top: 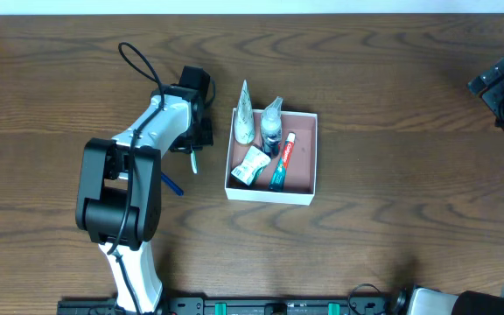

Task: Pack container
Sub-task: 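Grasp the green toothbrush handle with the left gripper and lift, then carry the toothbrush into the box and lower it beside the toothpaste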

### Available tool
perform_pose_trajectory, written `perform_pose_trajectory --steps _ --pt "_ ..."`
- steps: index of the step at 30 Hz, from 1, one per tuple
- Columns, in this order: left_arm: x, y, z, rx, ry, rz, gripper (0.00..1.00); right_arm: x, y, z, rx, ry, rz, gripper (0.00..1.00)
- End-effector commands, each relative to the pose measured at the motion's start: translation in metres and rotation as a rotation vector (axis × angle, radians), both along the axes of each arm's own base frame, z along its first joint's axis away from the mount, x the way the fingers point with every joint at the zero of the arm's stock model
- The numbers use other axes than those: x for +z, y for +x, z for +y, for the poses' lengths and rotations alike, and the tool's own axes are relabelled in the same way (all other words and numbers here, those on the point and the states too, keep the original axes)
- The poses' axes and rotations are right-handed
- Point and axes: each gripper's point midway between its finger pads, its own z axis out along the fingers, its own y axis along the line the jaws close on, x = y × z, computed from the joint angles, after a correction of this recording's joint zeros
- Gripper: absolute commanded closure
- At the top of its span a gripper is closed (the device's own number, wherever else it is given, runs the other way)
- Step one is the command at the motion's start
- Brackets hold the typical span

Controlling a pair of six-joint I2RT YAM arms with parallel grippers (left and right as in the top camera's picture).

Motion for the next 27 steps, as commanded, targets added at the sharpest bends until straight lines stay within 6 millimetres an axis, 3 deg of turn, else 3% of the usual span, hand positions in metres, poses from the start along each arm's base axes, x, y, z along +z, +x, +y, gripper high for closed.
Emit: perform_pose_trajectory --steps 1,4,7,13,16,20,23,27 --pt "-0.006 -0.009 0.004 0.007 0.009 0.044 0.94 0.002 -0.001 -0.002 0.007 -0.011 -0.002 0.01" --pt "0.018 -0.006 0.003 0.006 0.006 0.028 0.94 0.002 -0.001 -0.002 0.006 -0.011 -0.002 0.01" --pt "0.057 -0.003 0.002 0.004 -0.006 -0.018 0.94 0.002 -0.001 -0.002 0.007 -0.011 -0.002 0.01" --pt "0.166 -0.009 -0.022 -0.039 -0.155 -0.232 0.94 0.002 -0.001 -0.002 0.006 -0.011 -0.002 0.01" --pt "0.224 -0.021 -0.038 -0.088 -0.242 -0.385 0.94 0.002 -0.001 -0.002 0.006 -0.011 -0.002 0.01" --pt "0.280 -0.046 -0.071 -0.199 -0.365 -0.532 0.94 0.002 -0.001 -0.002 0.006 -0.011 -0.002 0.01" --pt "0.303 -0.066 -0.105 -0.308 -0.440 -0.584 0.94 0.002 -0.001 -0.002 0.007 -0.011 -0.002 0.01" --pt "0.304 -0.089 -0.159 -0.485 -0.487 -0.582 0.94 0.002 -0.001 -0.002 0.007 -0.011 -0.002 0.01"
